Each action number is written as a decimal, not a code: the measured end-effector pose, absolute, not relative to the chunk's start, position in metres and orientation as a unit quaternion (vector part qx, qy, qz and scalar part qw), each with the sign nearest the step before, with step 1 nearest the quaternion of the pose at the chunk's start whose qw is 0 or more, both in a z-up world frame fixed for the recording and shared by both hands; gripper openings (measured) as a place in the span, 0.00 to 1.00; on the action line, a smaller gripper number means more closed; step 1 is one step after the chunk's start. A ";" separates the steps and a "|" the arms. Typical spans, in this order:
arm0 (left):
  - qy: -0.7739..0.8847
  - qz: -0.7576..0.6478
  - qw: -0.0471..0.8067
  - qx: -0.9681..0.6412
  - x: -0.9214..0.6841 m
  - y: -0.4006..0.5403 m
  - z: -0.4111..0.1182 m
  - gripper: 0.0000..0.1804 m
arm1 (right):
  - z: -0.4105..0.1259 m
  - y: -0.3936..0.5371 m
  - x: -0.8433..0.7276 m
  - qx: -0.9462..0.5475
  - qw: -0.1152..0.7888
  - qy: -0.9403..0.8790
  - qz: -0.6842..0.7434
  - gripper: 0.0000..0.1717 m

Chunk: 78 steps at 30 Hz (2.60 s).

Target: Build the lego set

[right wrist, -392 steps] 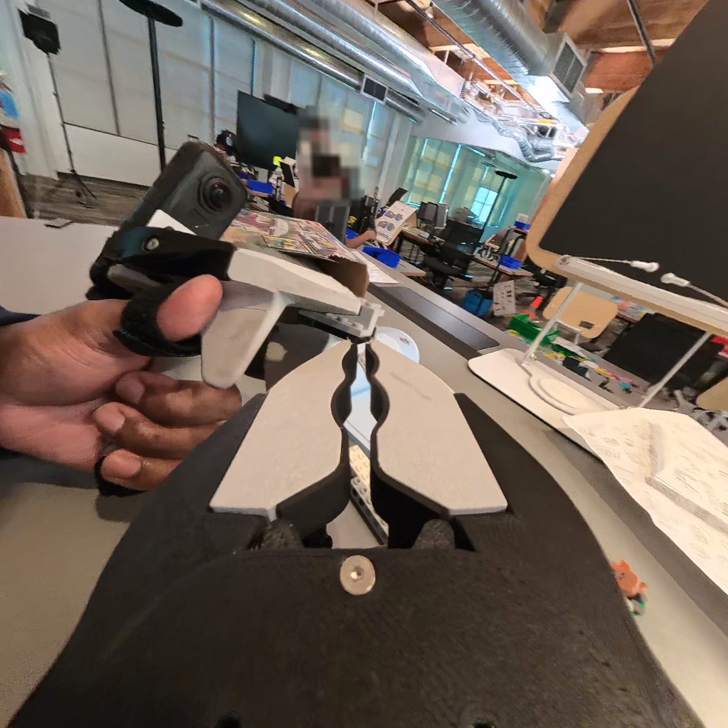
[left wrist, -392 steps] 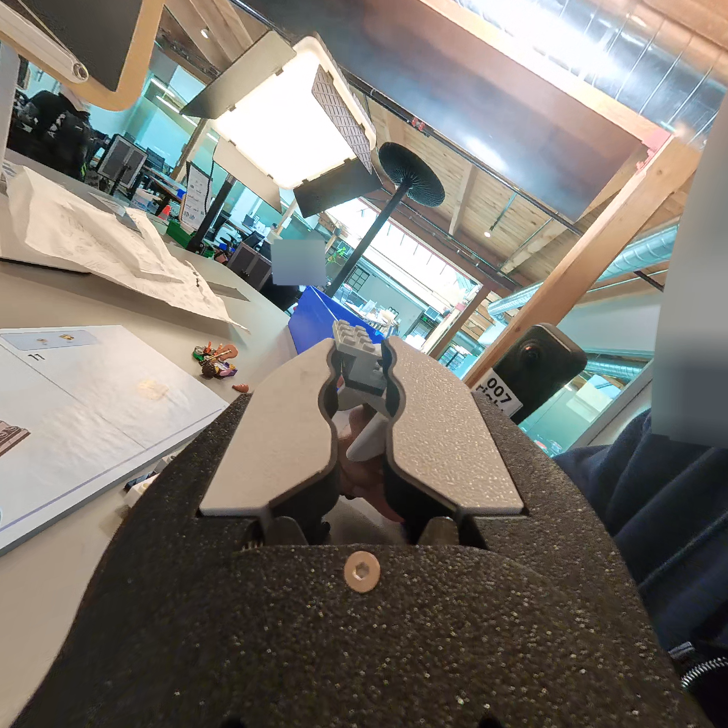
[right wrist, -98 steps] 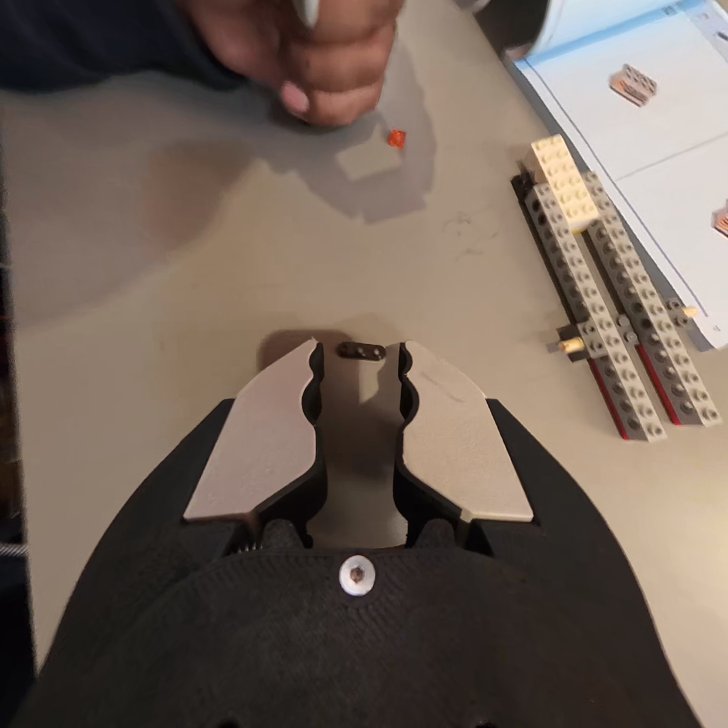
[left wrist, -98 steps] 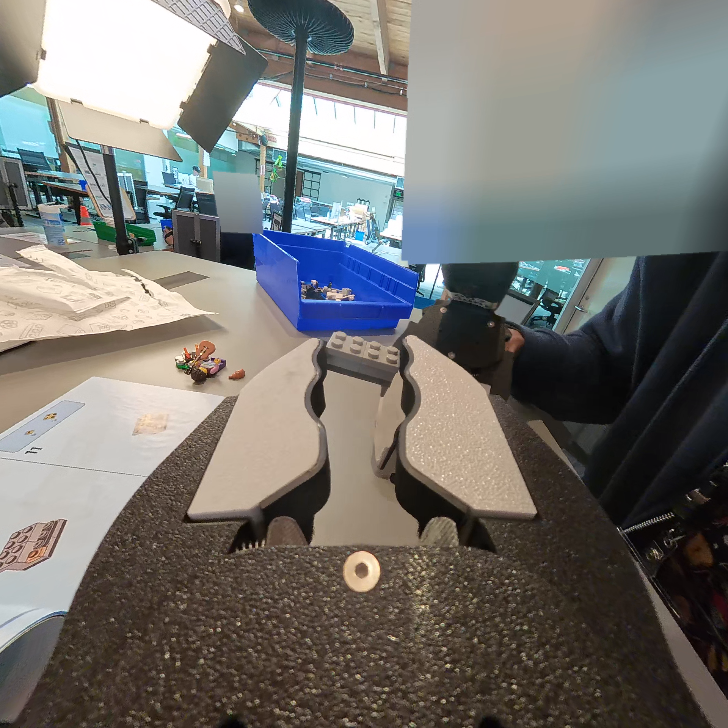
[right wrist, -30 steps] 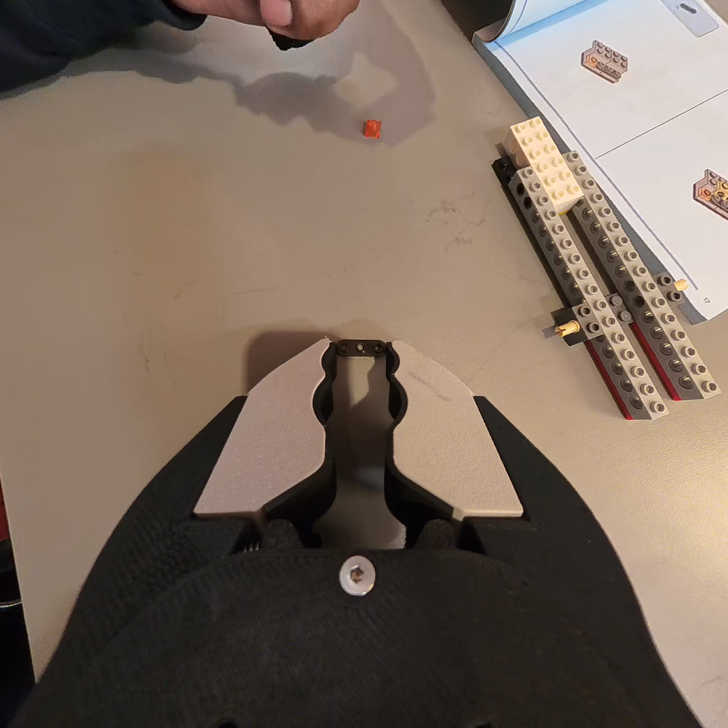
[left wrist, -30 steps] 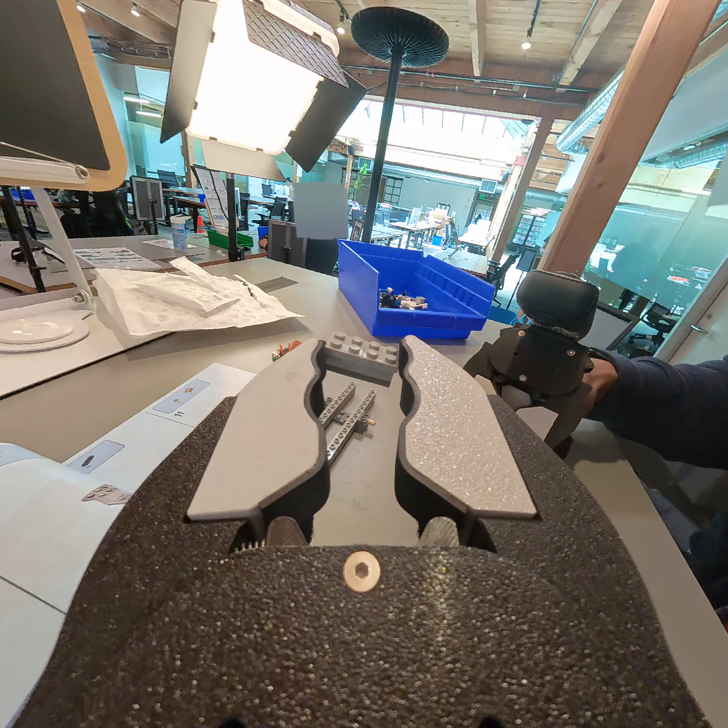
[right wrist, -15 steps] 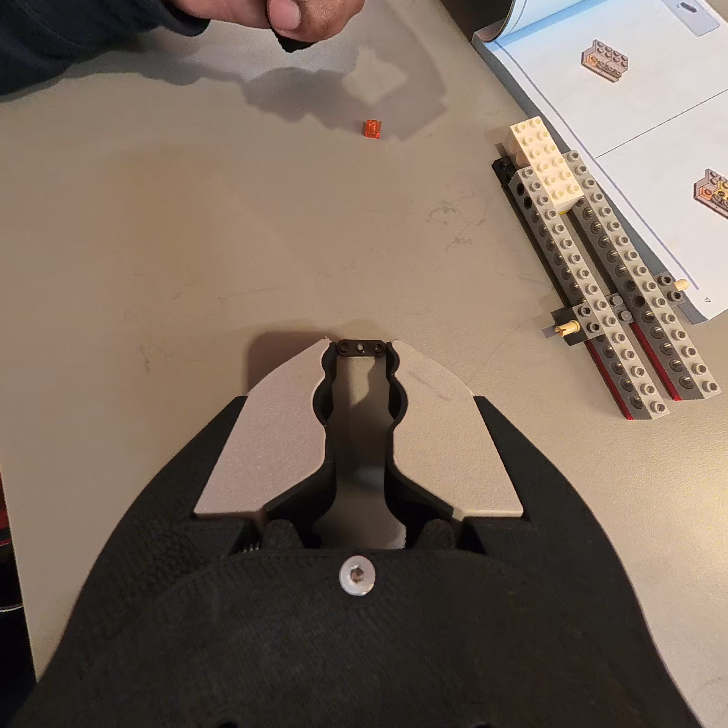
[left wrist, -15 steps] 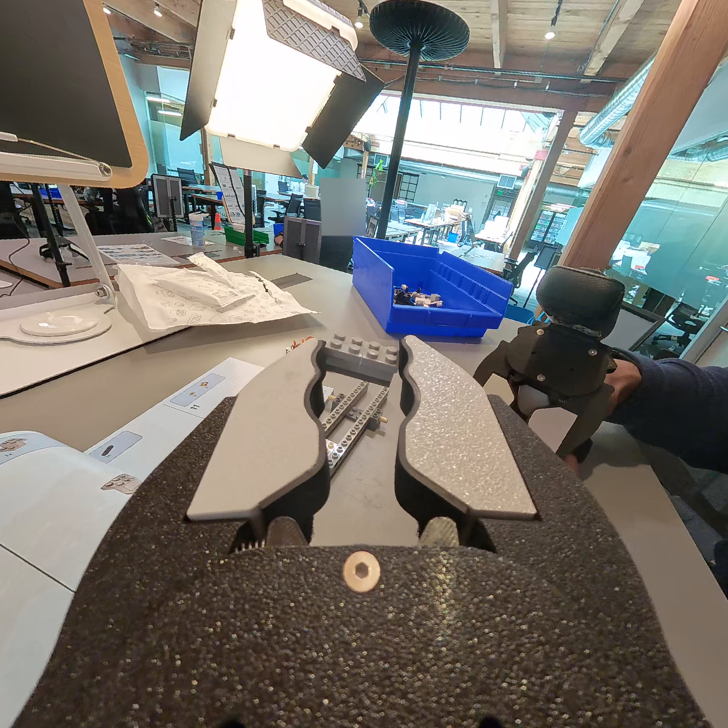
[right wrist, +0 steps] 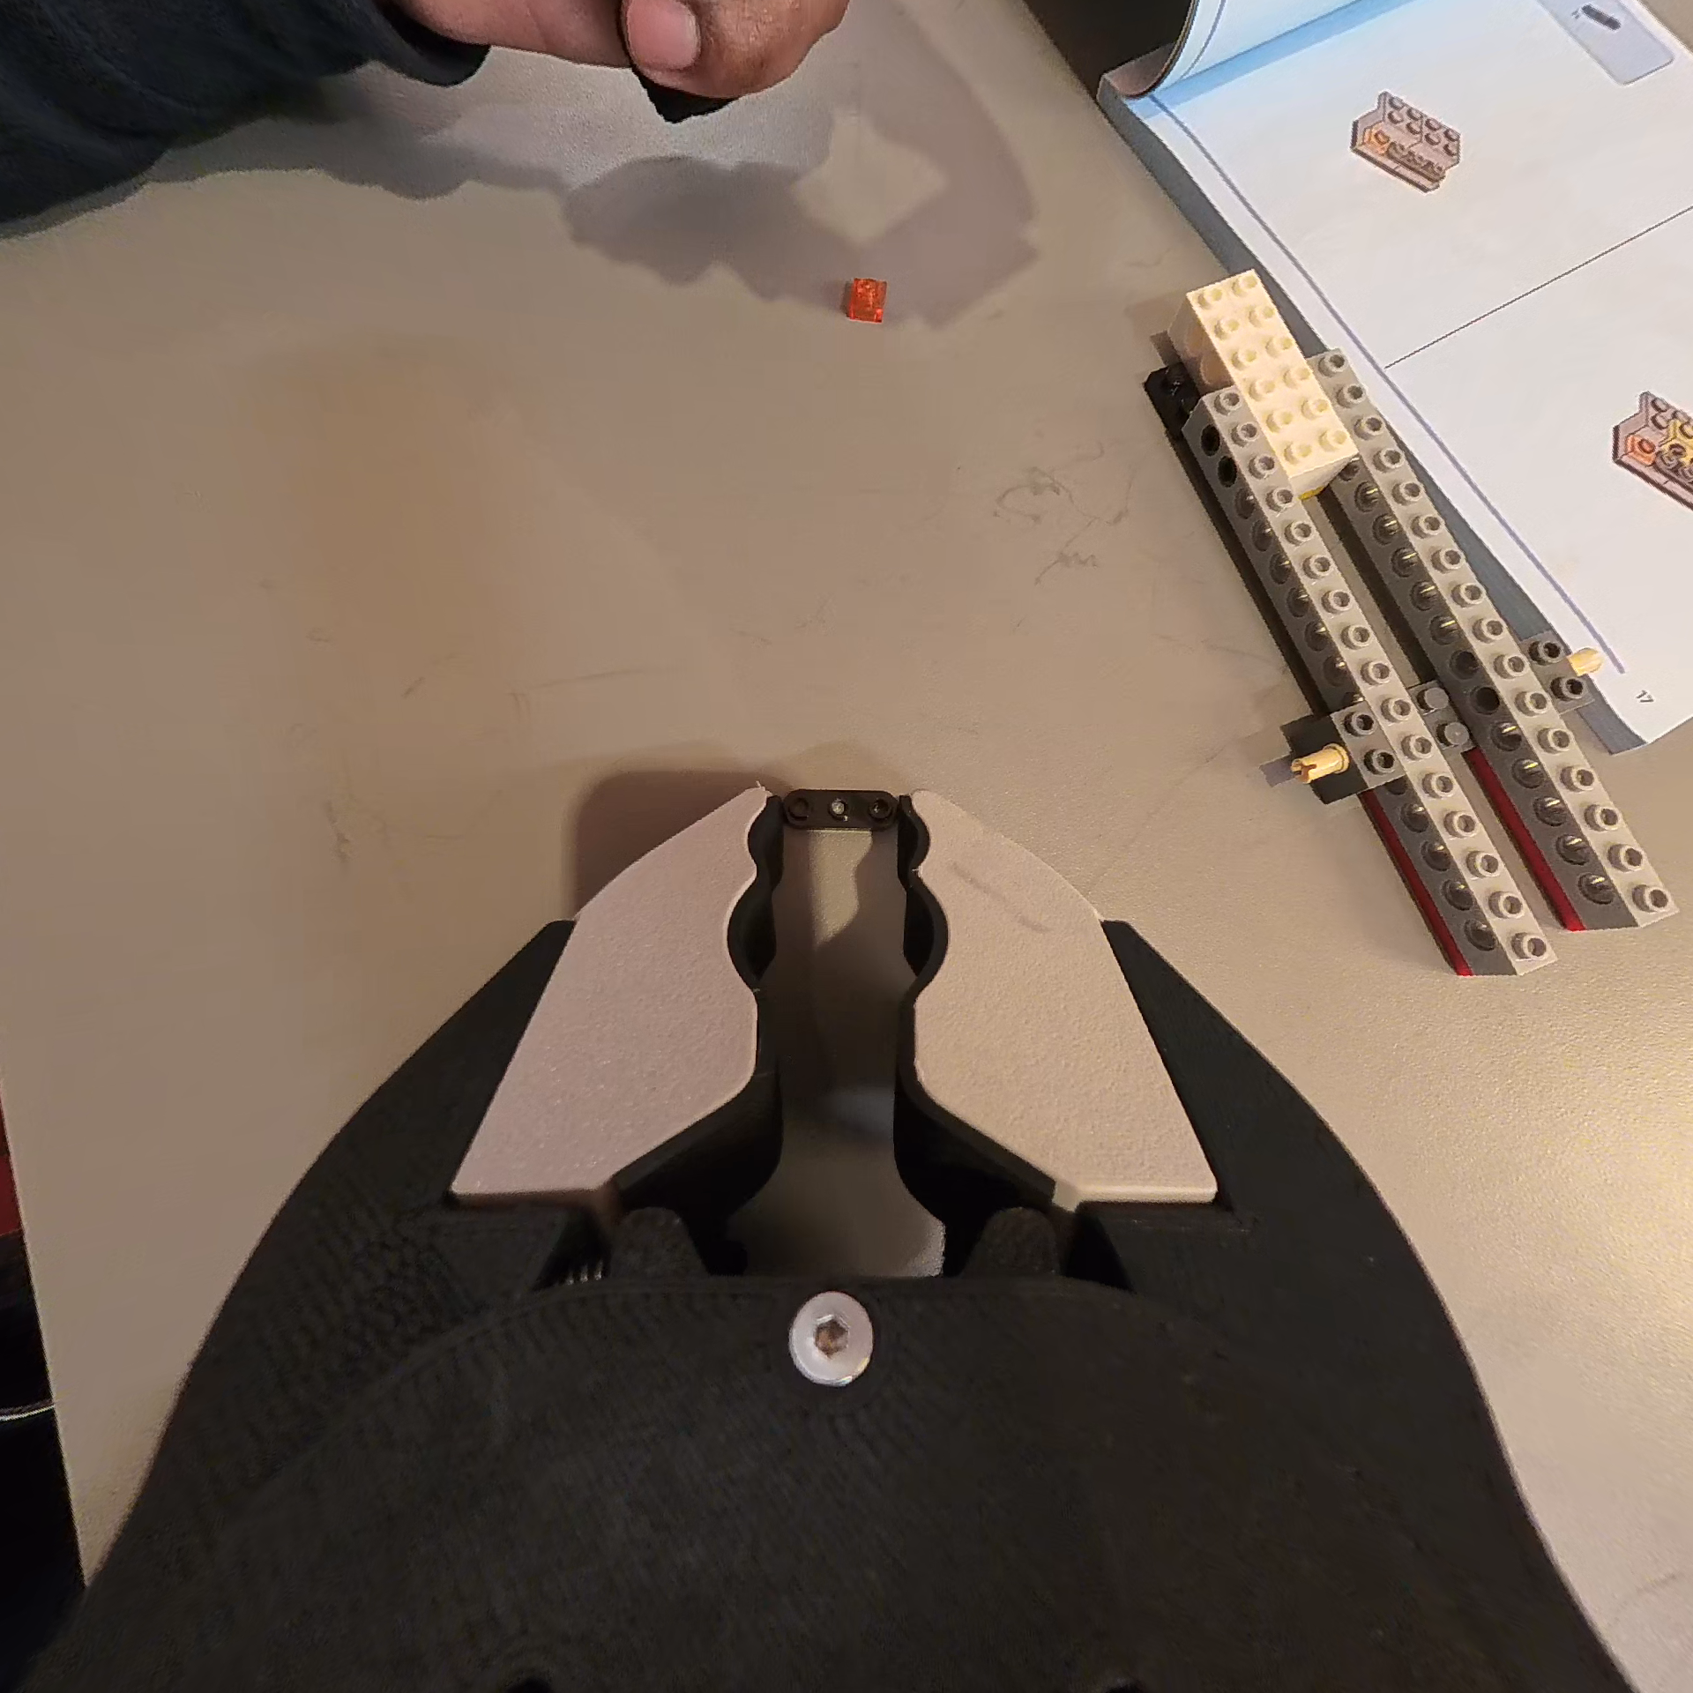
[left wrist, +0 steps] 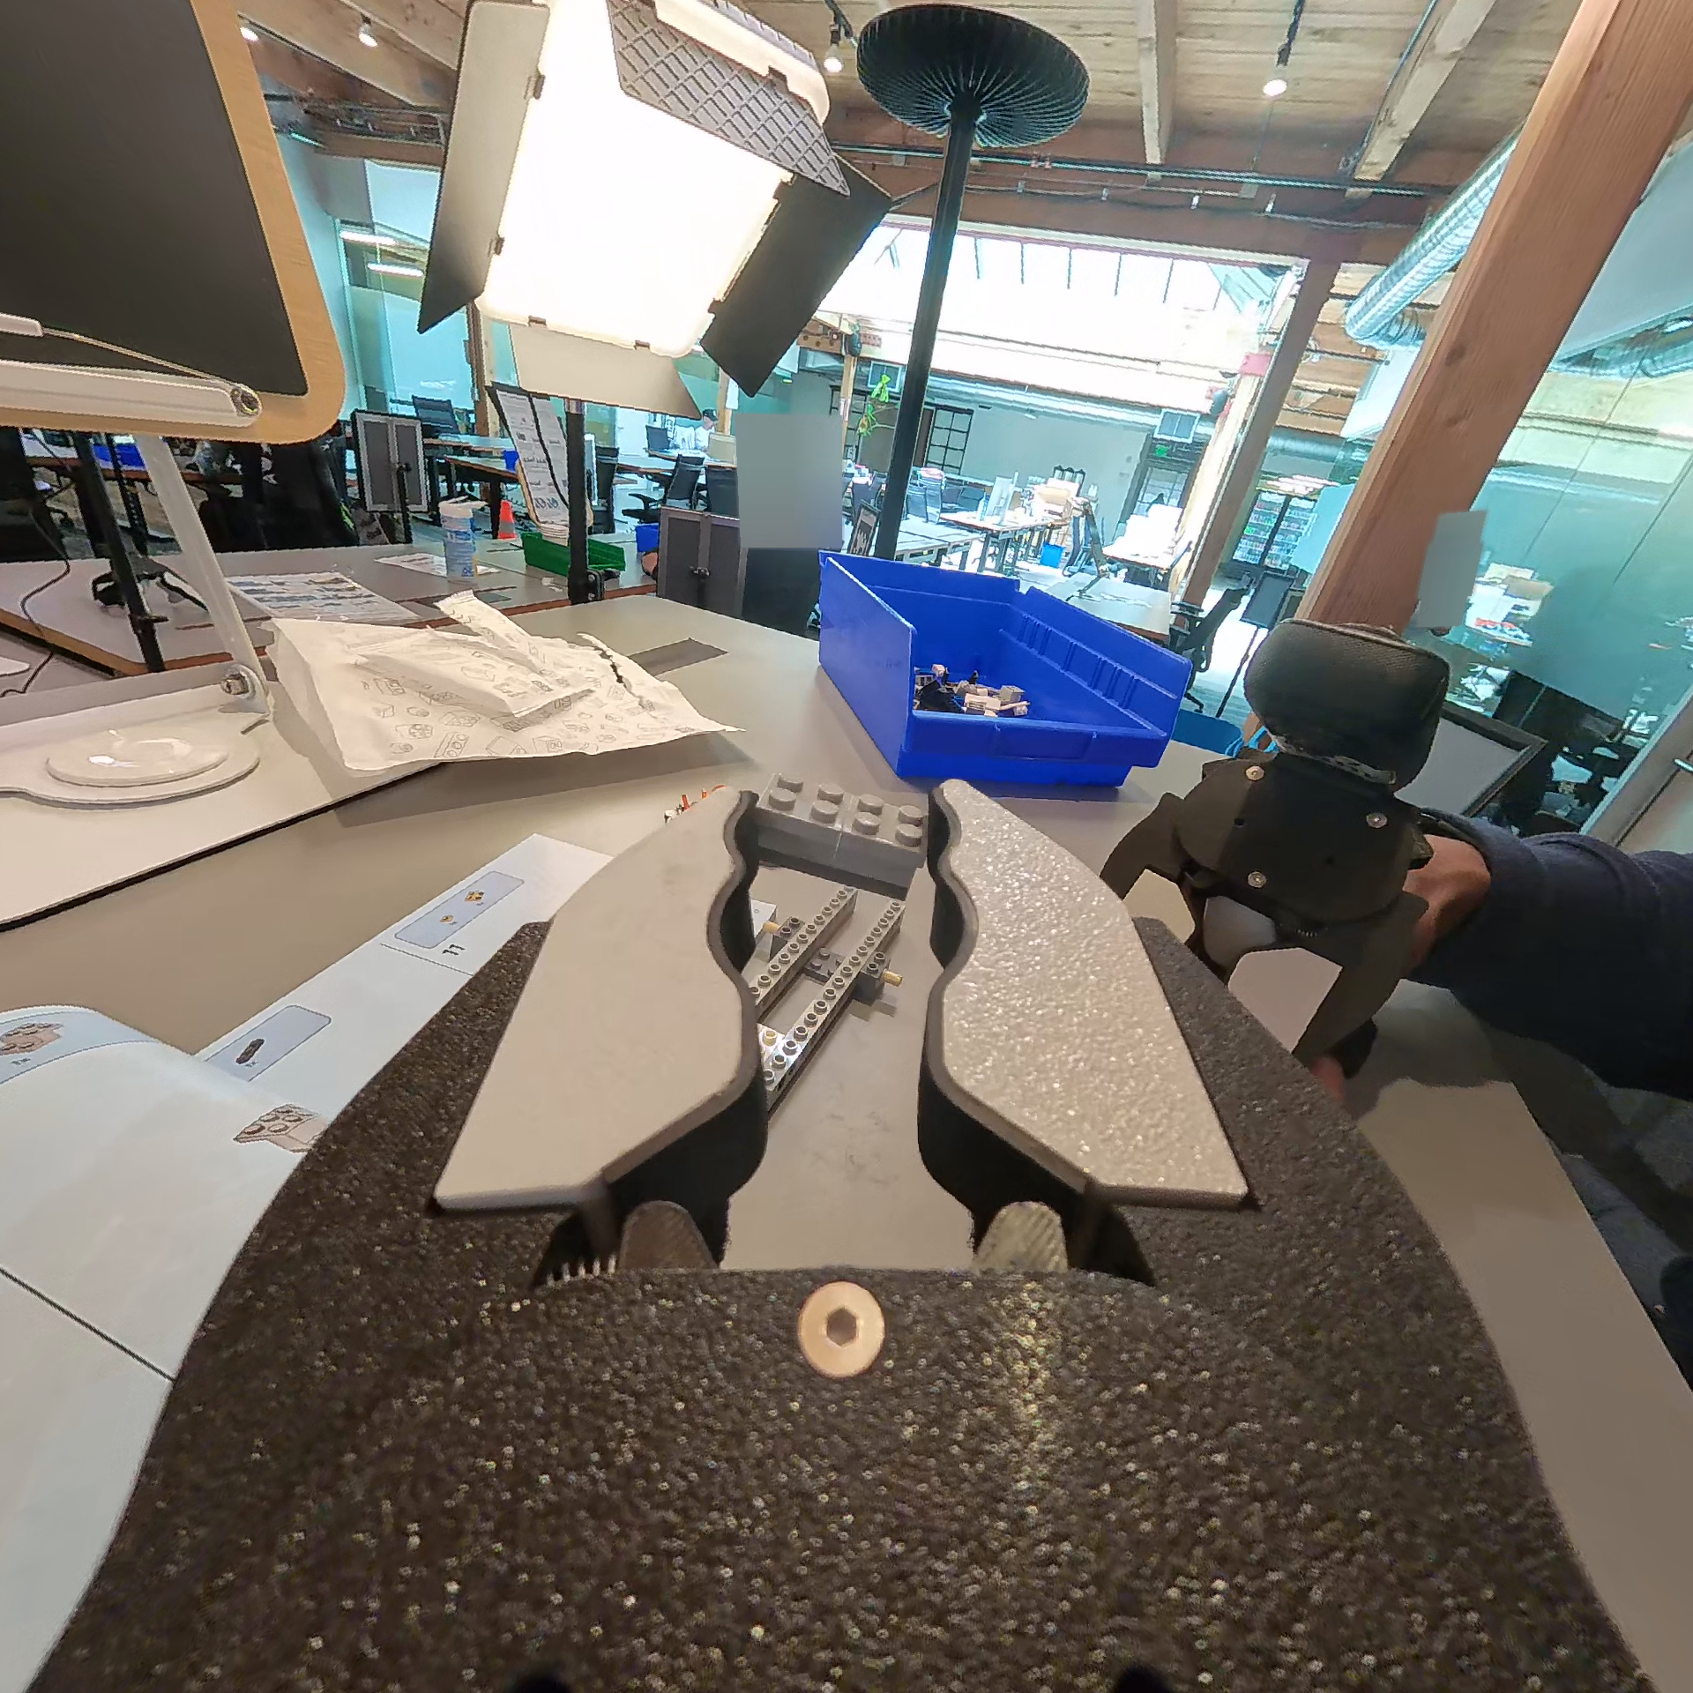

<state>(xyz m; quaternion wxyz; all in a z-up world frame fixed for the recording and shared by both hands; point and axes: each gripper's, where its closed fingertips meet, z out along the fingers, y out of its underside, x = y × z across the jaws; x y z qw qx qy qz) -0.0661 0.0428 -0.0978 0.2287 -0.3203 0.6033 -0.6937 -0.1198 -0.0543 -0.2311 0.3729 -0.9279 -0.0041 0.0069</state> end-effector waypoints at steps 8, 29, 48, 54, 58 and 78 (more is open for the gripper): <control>0.600 -0.695 0.233 -0.319 -0.067 0.045 -0.095 0.20 | -0.231 -0.054 -0.120 -0.928 0.373 -0.004 0.007 0.14; 0.611 -0.688 0.234 -0.315 -0.068 0.040 -0.099 0.20 | -0.231 -0.054 -0.120 -0.928 0.373 -0.001 0.007 0.14; 0.662 -0.651 0.259 -0.264 -0.078 0.013 -0.107 0.20 | -0.231 -0.054 -0.119 -0.927 0.374 0.002 0.001 0.14; 0.663 -0.650 0.260 -0.263 -0.078 0.015 -0.108 0.20 | -0.231 -0.054 -0.119 -0.927 0.374 0.002 0.001 0.14; 0.664 -0.646 0.268 -0.264 -0.078 0.017 -0.108 0.19 | -0.231 -0.054 -0.119 -0.927 0.374 0.003 0.001 0.14; 0.599 -0.681 0.283 -0.313 -0.066 0.062 -0.092 0.20 | -0.231 -0.054 -0.118 -0.927 0.374 0.004 0.000 0.14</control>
